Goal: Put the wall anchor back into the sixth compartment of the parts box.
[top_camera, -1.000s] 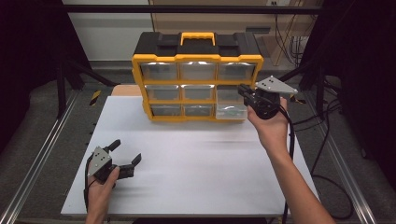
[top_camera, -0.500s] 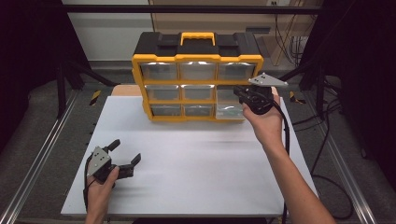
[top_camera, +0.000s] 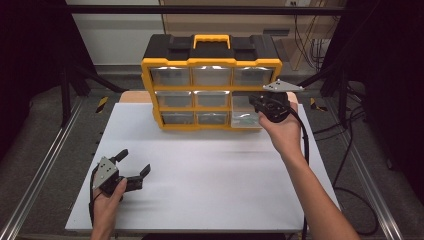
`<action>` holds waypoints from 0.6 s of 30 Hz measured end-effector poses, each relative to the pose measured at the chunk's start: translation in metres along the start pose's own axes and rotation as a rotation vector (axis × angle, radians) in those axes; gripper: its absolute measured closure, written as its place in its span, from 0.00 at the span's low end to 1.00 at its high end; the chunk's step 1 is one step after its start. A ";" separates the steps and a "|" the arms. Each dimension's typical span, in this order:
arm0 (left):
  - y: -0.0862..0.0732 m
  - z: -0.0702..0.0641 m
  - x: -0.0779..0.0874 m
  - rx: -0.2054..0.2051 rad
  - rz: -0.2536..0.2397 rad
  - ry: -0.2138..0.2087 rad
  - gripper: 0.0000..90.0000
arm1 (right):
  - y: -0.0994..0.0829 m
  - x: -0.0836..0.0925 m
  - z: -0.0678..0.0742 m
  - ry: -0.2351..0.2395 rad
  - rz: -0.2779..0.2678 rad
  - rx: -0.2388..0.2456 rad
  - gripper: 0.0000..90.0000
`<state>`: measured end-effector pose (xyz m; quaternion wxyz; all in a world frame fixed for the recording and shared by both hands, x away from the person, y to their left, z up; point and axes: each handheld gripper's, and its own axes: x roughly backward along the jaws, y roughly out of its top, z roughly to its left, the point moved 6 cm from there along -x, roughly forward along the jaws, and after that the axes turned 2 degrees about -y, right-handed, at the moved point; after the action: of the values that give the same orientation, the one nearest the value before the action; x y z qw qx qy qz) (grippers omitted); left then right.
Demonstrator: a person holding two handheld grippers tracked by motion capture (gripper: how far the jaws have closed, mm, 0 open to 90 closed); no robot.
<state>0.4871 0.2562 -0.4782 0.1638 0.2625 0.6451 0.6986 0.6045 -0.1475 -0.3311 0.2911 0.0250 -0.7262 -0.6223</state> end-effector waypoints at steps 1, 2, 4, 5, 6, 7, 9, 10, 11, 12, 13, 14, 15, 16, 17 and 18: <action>0.000 0.000 0.000 0.000 0.000 0.000 0.02 | -0.001 0.000 0.000 0.002 0.007 -0.002 0.94; 0.000 0.000 0.000 0.000 0.000 0.000 0.02 | -0.001 -0.001 0.000 0.002 0.010 -0.002 0.94; 0.000 0.000 0.000 0.001 -0.001 0.000 0.02 | -0.002 -0.001 -0.001 -0.001 0.023 -0.001 0.94; 0.000 0.000 0.000 0.000 0.000 0.000 0.02 | -0.003 -0.002 -0.001 -0.001 0.027 0.000 0.94; 0.000 0.000 0.000 0.000 0.001 -0.001 0.02 | -0.004 -0.002 -0.001 -0.002 0.036 -0.001 0.94; 0.000 0.000 -0.001 -0.001 0.002 -0.001 0.02 | -0.005 -0.003 -0.002 -0.005 0.046 -0.001 0.92; 0.000 0.000 0.000 -0.001 0.001 -0.001 0.02 | -0.006 -0.004 -0.003 -0.024 0.059 -0.001 0.86; 0.000 0.000 0.000 -0.001 0.000 0.000 0.02 | -0.006 -0.003 -0.002 -0.034 0.054 0.010 0.84; 0.000 0.001 0.000 0.001 0.000 0.001 0.02 | -0.005 -0.002 -0.001 -0.039 0.048 0.015 0.83; 0.000 0.001 0.000 0.003 0.000 0.002 0.02 | -0.004 0.000 0.000 -0.039 0.039 0.013 0.81; -0.001 0.001 0.000 0.004 0.000 0.003 0.02 | -0.003 0.001 0.000 -0.041 0.029 0.014 0.78; -0.001 0.001 0.000 0.004 0.000 0.003 0.02 | -0.001 0.003 0.001 -0.045 0.015 0.019 0.74; 0.000 0.001 0.000 0.003 -0.001 0.002 0.02 | 0.000 0.004 0.001 -0.051 0.004 0.020 0.70; 0.000 0.001 0.000 0.002 -0.002 0.001 0.02 | 0.001 0.006 0.002 -0.049 -0.004 0.011 0.66; 0.000 0.001 0.000 0.002 -0.002 0.000 0.02 | 0.002 0.007 0.002 -0.045 -0.012 0.004 0.63; 0.000 0.000 0.000 0.001 0.000 -0.001 0.02 | 0.003 0.008 0.002 -0.048 -0.020 0.004 0.61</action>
<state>0.4877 0.2563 -0.4785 0.1641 0.2627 0.6453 0.6983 0.5977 -0.1485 -0.3251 0.2671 0.0178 -0.7340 -0.6242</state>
